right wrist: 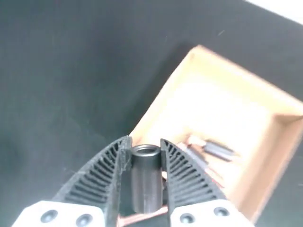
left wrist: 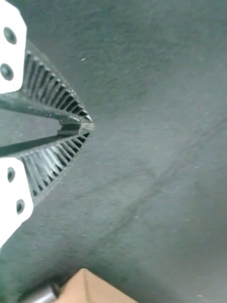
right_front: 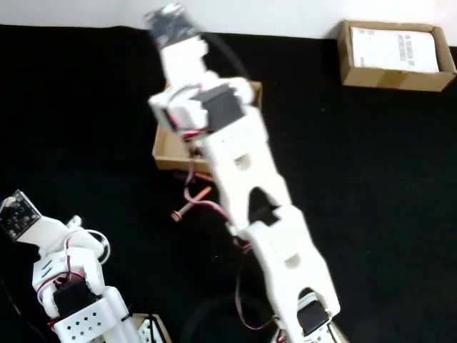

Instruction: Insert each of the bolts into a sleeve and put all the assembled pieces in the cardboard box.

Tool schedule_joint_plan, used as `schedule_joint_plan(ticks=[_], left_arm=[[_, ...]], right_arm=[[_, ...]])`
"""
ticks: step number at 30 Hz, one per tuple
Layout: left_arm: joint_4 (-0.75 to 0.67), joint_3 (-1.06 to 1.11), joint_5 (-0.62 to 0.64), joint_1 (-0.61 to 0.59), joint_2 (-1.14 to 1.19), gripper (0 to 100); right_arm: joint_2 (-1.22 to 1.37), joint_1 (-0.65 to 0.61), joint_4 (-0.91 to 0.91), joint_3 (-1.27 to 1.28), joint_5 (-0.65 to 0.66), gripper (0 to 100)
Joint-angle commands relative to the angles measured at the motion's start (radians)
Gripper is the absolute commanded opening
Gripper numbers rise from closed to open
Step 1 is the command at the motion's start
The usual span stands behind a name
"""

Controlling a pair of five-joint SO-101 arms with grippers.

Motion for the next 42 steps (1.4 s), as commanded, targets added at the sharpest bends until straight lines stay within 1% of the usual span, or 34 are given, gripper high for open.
schedule_joint_plan(ticks=[1, 4, 8, 11, 15, 18, 21, 23, 26, 29, 31, 34, 38, 42], left_arm=[[0.014, 0.015, -0.035, 0.025, 0.004, 1], [0.043, -0.012, -0.086, 0.042, 0.004, 2], [0.164, -0.128, -0.127, 0.107, 0.004, 2], [0.247, -0.231, -0.137, 0.179, 0.004, 2], [0.276, -0.329, -0.178, 0.219, 0.096, 2], [0.276, -0.458, -0.173, 0.223, 0.286, 2], [0.311, -0.671, -0.17, 0.251, 0.545, 2], [0.391, -0.848, -0.149, 0.291, 0.722, 2], [0.532, -1.079, -0.054, 0.383, 0.978, 2], [0.649, -1.234, 0.057, 0.49, 1.221, 2], [0.709, -1.308, 0.124, 0.564, 1.377, 2], [0.747, -1.388, 0.183, 0.653, 1.6, 1], [0.752, -1.466, 0.209, 0.753, 1.83, 1], [0.749, -1.577, 0.207, 0.831, 2.0, 1]], right_arm=[[-0.286, 0.039, 0.016, 0.117, -0.014, 0.6], [-0.51, 0.039, 0.015, 0.348, -0.012, 0.6], [-0.805, 0.044, 0.013, 0.722, -0.015, 0.6], [-0.992, 0.082, 0.01, 0.989, -0.017, 0.6], [-1.196, 0.185, -0.05, 1.334, -0.017, 0.6], [-1.337, 0.28, -0.137, 1.59, -0.017, 0.6], [-1.468, 0.36, -0.234, 1.837, -0.017, 0.6], [-1.555, 0.412, -0.295, 1.986, -0.017, 0.6], [-1.675, 0.484, -0.39, 2.189, -0.012, 0.6], [-1.77, 0.562, -0.475, 2.362, -0.009, 0.6], [-1.819, 0.61, -0.513, 2.445, -0.005, 0.6], [-1.879, 0.665, -0.553, 2.534, 0.057, 0.6], [-1.928, 0.743, -0.61, 2.598, 0.097, 0.6], [-1.948, 0.809, -0.633, 2.638, 0.132, 0.6]])
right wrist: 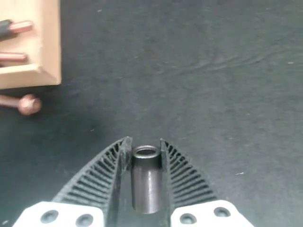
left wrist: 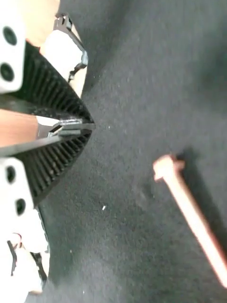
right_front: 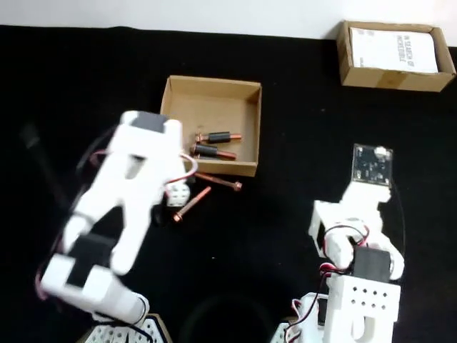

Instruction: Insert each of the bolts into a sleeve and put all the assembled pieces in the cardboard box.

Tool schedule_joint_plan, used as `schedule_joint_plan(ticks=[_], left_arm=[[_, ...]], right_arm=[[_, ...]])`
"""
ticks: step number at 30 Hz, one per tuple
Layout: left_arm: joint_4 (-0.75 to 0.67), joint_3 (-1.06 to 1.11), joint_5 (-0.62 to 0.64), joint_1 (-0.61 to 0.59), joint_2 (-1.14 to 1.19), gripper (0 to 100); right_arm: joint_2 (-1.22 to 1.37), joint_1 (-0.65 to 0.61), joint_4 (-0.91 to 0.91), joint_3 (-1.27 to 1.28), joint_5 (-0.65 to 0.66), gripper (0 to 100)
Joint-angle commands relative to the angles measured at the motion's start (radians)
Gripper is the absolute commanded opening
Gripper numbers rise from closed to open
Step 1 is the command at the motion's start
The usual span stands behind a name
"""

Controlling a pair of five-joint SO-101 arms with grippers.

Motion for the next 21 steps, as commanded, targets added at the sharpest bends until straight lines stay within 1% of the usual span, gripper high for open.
schedule_joint_plan(ticks=[1, 6, 9, 13, 17, 21], left_arm=[[0.008, -0.128, 0.003, 0.076, 0.125, 1], [0.006, -0.282, 0.005, 0.153, 0.282, 1], [0.006, -0.352, 0.009, 0.176, 0.395, 1], [0.012, -0.437, 0.009, 0.165, 0.533, 1], [0.012, -0.498, 0.009, 0.137, 0.613, 1], [0.006, -0.55, 0.009, 0.076, 0.664, 1]], right_arm=[[-0.025, 0.062, -0.024, 0.013, 0.02, 0.6], [-0.027, 0.105, -0.05, 0.047, 0.02, 0.6], [-0.027, 0.11, -0.07, 0.05, 0.02, 0.6], [-0.027, 0.107, -0.07, 0.042, 0.02, 0.6], [-0.027, 0.104, -0.071, 0.039, 0.02, 0.6], [-0.025, 0.093, -0.091, 0.039, 0.02, 0.6]])
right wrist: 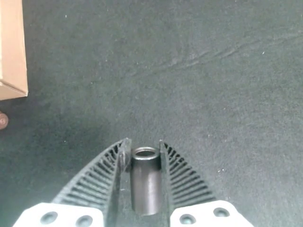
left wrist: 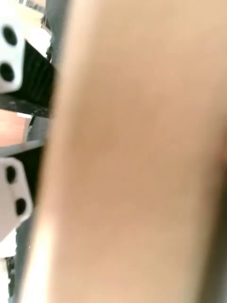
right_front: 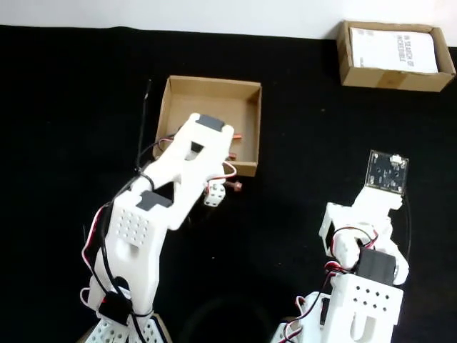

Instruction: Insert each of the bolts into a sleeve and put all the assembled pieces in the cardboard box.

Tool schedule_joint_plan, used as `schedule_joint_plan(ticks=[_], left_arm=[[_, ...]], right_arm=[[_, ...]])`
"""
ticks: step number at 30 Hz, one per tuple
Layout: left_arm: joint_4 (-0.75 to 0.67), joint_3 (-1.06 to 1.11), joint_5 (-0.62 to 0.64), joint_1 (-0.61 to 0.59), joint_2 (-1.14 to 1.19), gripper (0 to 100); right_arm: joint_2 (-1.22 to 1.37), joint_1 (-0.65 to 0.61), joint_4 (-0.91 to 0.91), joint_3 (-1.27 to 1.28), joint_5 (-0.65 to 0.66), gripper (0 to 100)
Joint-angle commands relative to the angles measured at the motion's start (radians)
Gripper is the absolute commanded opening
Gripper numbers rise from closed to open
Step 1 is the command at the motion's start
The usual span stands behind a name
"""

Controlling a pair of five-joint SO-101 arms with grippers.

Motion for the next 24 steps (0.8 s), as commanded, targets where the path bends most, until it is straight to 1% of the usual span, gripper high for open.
schedule_joint_plan(ticks=[1, 5, 9, 13, 16, 19, 24], left_arm=[[-0.005, -0.073, 0.008, -0.077, 0.027, 1], [-0.005, -0.162, 0.002, -0.186, 0.117, 1], [0.003, -0.314, 0.005, -0.298, 0.213, 1], [0.003, -0.472, 0.008, -0.364, 0.243, 1], [0.014, -0.567, 0.009, -0.377, 0.24, 1], [0.06, -0.651, 0.009, -0.372, 0.232, 1], [0.06, -0.608, 0.009, -0.351, 0.088, 1]], right_arm=[[-0.021, -0.004, -0.031, -0.013, 0.008, 0.6], [-0.022, -0.021, -0.033, -0.013, 0.008, 0.6], [-0.022, -0.021, -0.031, -0.013, 0.008, 0.6], [-0.022, -0.024, -0.031, -0.013, 0.008, 0.6], [-0.022, -0.036, -0.031, -0.013, 0.008, 0.6], [-0.022, -0.047, -0.031, -0.013, 0.008, 0.6], [-0.022, -0.053, -0.031, -0.013, 0.008, 0.6]])
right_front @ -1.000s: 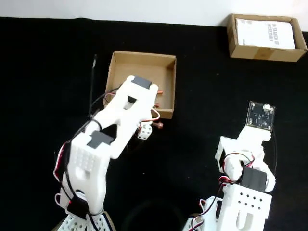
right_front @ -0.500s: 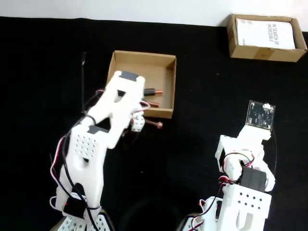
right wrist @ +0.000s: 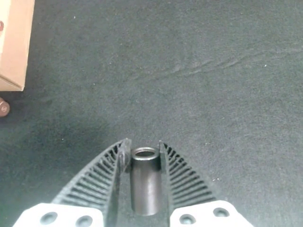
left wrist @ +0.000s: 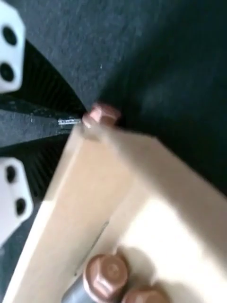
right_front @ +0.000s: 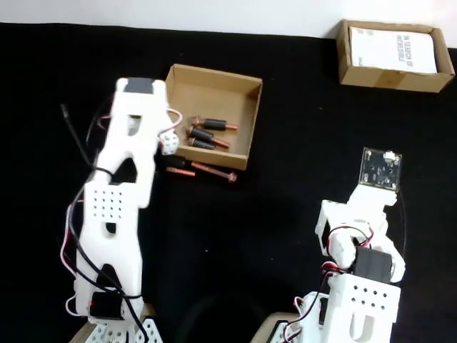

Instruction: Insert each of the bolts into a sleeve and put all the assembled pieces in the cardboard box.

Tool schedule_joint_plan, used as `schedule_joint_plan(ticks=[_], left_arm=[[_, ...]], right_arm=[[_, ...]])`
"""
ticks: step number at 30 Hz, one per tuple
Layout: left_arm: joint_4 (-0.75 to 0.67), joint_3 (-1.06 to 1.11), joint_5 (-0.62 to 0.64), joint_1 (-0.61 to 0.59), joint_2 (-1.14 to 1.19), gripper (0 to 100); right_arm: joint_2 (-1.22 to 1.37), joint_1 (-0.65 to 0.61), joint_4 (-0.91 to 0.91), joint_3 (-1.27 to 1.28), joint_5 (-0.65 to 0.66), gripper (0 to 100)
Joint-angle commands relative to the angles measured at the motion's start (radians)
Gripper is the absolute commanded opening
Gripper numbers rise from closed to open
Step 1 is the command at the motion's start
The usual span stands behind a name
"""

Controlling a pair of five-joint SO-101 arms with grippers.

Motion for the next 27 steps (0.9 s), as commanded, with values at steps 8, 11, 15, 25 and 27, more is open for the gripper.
schedule_joint_plan(ticks=[8, 11, 15, 25, 27], left_arm=[[0.005, 0.252, 0.009, 0.119, -0.429, 1], [0.005, 0.338, 0.051, 0.151, -0.498, 1], [0.005, 0.389, 0.149, 0.134, -0.504, 9], [-0.049, 0.55, 0.175, 0.101, -0.503, 30], [-0.106, 0.572, 0.172, 0.071, -0.503, 28]], right_arm=[[-0.019, -0.024, -0.016, -0.013, 0.02, 0.6], [-0.019, -0.024, -0.016, -0.013, 0.057, 0.6], [-0.021, -0.024, -0.015, -0.013, 0.061, 0.6], [-0.021, -0.024, -0.015, -0.013, 0.063, 0.6], [-0.021, -0.024, -0.015, -0.013, 0.063, 0.6]])
